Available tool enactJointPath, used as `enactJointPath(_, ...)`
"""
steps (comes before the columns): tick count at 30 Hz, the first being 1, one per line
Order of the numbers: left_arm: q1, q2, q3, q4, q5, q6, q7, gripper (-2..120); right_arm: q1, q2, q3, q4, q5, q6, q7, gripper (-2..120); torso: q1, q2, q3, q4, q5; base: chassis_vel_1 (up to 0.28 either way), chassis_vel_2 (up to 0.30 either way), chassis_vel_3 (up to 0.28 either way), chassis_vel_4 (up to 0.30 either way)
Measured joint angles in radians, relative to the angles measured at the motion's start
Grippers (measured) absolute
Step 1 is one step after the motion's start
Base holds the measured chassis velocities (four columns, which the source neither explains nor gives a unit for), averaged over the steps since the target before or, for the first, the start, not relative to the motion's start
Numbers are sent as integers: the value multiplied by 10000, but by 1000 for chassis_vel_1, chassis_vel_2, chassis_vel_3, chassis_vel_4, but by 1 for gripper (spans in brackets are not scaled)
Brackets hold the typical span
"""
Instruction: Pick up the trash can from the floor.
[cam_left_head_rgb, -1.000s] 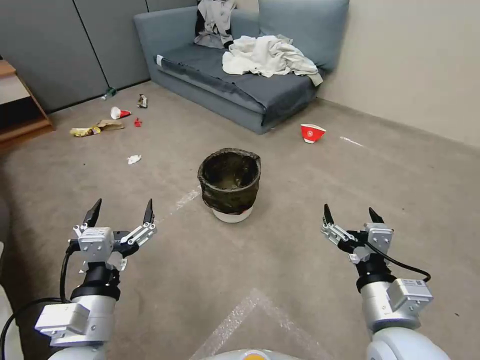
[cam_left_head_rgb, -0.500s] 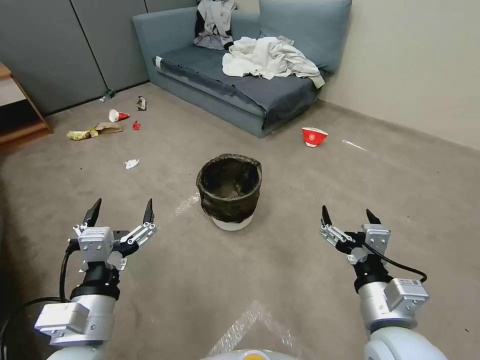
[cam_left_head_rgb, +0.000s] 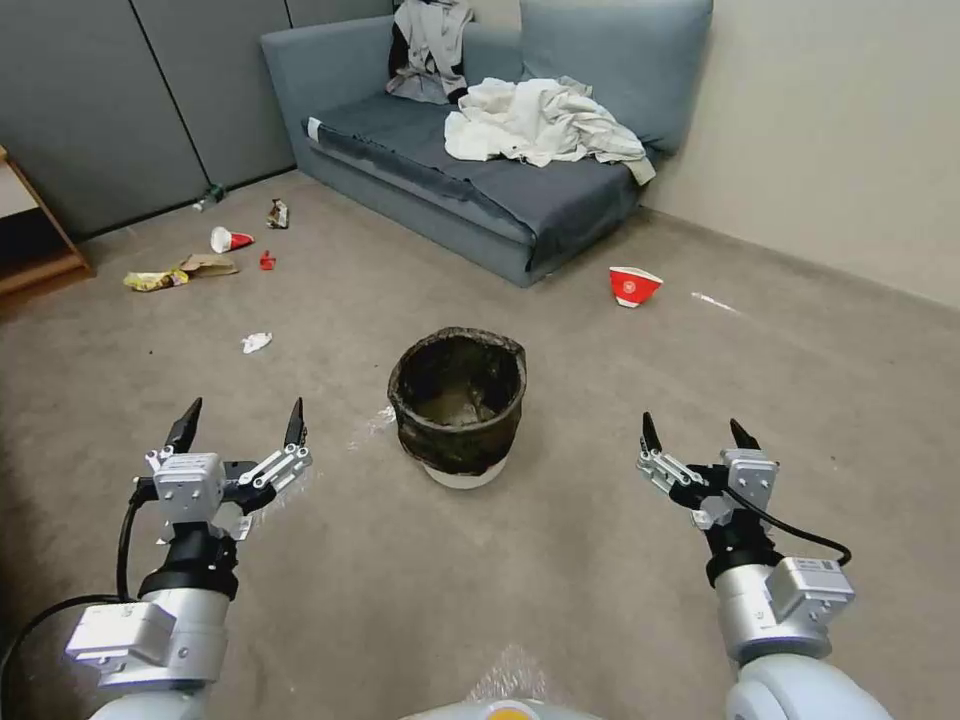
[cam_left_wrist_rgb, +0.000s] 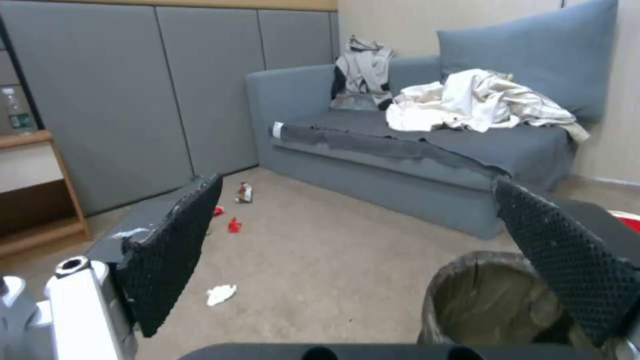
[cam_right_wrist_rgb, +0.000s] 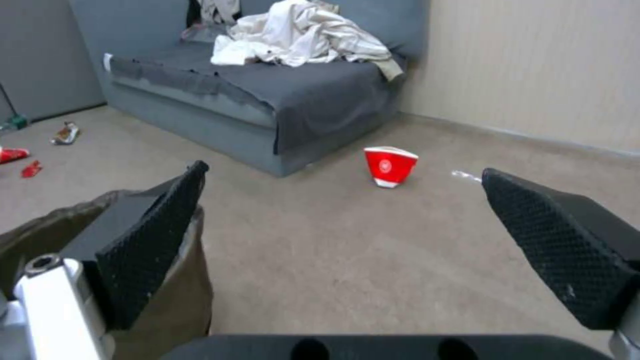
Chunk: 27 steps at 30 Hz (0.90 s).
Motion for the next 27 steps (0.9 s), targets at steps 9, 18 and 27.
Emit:
enactJointPath(9,-76,42,20,-1,-284,163,-19,100,25,3,-6,-60,-12,0,40,100,0,0,0,2,2,-149,139,151,-152)
enactJointPath(18,-1057,947,50,338,-1652,1448,-268,100,2,-139,2,-266,61,315,197,100,1,0,1,-3,1,-77,69,78,-72)
enactJointPath(27,-2414,1899,620,1057,-2416,3092,-750,100,11,-390,51,-444,265,469,141,100,1,0,0,-1,0,0,0,0,0)
